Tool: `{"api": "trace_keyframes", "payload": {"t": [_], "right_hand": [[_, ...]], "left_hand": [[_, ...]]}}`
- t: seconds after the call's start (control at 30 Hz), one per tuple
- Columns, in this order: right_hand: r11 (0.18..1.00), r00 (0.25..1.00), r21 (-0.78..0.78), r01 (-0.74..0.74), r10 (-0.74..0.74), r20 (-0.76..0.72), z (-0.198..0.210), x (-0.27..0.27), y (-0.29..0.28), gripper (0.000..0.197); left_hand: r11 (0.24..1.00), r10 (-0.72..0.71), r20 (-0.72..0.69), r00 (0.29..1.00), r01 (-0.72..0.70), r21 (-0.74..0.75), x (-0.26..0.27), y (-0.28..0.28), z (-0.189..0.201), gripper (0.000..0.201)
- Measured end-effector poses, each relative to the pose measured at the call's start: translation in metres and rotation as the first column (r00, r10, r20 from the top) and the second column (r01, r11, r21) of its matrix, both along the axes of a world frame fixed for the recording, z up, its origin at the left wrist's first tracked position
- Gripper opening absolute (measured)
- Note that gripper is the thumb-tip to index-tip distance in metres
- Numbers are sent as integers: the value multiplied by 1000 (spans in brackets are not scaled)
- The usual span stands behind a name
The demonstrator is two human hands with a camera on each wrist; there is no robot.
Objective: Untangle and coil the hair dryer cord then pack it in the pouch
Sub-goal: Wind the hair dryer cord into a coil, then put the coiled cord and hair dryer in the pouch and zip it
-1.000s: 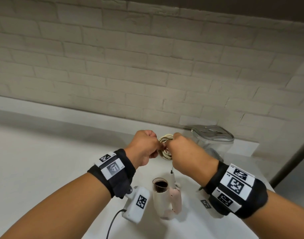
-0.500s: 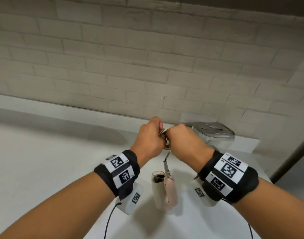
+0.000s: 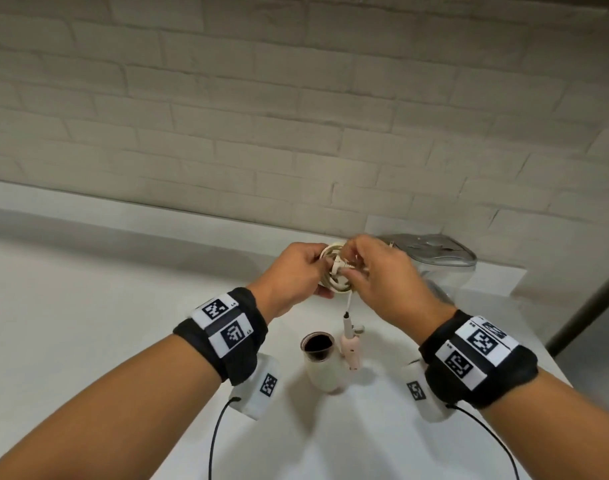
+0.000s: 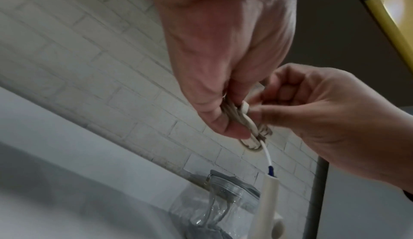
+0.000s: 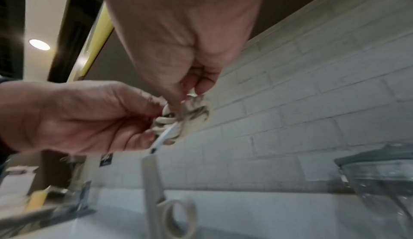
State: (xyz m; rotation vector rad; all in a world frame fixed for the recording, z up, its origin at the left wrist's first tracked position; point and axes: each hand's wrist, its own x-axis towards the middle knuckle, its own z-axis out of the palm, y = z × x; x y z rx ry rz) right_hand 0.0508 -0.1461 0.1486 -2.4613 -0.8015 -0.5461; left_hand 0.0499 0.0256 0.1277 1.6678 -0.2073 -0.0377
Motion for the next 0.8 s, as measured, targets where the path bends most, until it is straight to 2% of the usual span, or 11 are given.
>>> {"api": "trace_keyframes", "payload": {"t": [0.07, 0.13, 0.2, 0.27, 0.33, 0.4, 0.53, 0.6, 0.67, 0.73, 0.8], "right_hand": [[965, 998, 263, -27, 13, 57, -9, -6, -10, 38], [873, 991, 486, 48, 19, -132, -34, -12, -26, 55], [895, 878, 424, 137, 88, -471, -70, -19, -37, 67], [953, 722, 286, 97, 131, -679, -106, -23, -39, 70], [927, 631, 359, 113, 212, -747, -132, -23, -33, 51], [880, 606, 436, 187, 246, -757, -149, -19, -30, 34], [822, 500, 494, 285, 312, -808, -147, -10, -46, 33], [856, 473, 450, 257, 294, -830, -138, -7, -65, 31], [897, 464, 377, 231, 239, -853, -129, -4, -84, 29], [937, 483, 283, 203, 156, -862, -120, -3, -100, 24], [976, 510, 168, 137, 75, -857, -115, -5, -112, 20]], "left_hand": [[996, 44, -46, 998, -47, -78, 2, 1, -2, 28], [983, 62, -97, 993, -78, -165, 4, 3, -4, 36], [975, 53, -109, 993, -75, -211, 5, 6, -5, 29], [966, 48, -123, 991, -78, -247, 6, 8, -5, 28], [953, 53, -169, 984, -100, -284, 7, 10, -5, 28], [935, 63, -226, 972, -137, -327, 7, 12, -6, 24], [881, 128, -353, 927, -270, -388, 1, 26, -16, 18], [900, 120, -428, 896, -281, -335, -7, 34, -29, 21], [958, 103, -477, 873, -216, -187, -21, 39, -47, 16], [995, 78, -494, 866, -99, -16, -37, 42, -71, 29], [988, 16, -493, 870, 62, 141, -52, 39, -97, 44]]}}
